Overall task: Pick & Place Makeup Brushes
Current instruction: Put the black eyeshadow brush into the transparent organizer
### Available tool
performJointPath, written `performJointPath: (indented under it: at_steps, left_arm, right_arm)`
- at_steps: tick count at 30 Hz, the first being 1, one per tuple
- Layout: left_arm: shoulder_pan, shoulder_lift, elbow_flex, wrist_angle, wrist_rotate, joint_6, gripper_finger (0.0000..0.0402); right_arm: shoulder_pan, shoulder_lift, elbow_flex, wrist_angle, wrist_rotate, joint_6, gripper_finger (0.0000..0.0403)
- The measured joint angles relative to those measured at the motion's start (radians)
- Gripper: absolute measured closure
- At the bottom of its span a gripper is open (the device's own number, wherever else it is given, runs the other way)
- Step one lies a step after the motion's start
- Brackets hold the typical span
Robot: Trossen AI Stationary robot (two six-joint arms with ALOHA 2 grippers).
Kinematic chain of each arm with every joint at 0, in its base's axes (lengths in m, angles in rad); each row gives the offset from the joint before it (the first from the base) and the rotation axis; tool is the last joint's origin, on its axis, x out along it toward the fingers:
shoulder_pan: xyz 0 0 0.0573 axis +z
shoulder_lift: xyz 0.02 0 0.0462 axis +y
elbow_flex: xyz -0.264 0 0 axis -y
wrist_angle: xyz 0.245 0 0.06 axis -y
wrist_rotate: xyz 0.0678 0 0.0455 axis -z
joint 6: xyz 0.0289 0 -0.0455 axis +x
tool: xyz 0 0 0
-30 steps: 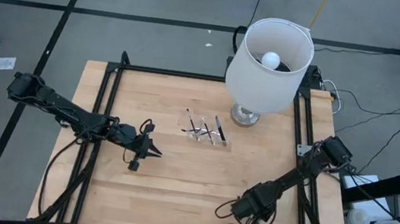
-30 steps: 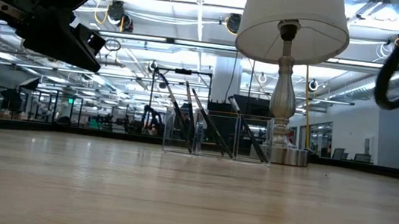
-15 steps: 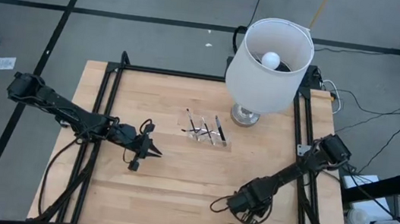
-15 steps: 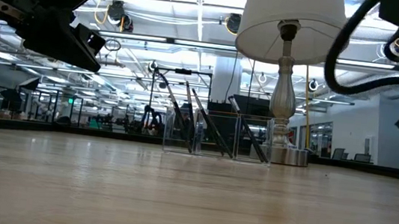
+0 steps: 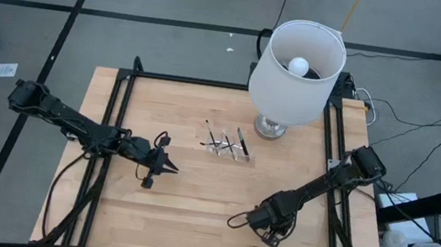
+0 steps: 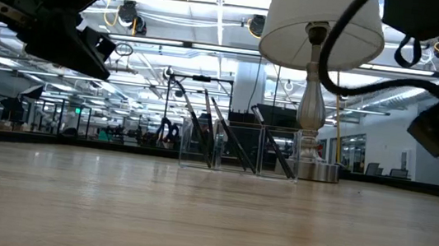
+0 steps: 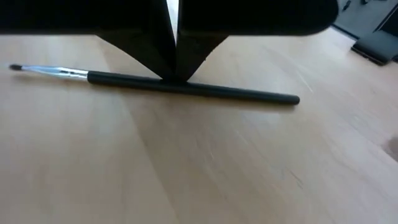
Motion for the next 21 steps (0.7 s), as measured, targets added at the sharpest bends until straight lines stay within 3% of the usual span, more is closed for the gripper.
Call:
performJointPath:
  at_steps: [17, 21]
  left_arm:
    - [0.0, 0.0, 0.0, -0.004, 0.0, -0.002, 0.0355]
    - [0.0, 0.0, 0.0, -0.005, 0.0, -0.002, 0.0355]
  right_arm:
    - [-0.045, 0.0, 0.027, 0.011, 0.105, -0.068, 0.0403]
    - [-0.035, 0.005, 0.076, -0.089, 0.097, -0.073, 0.0403]
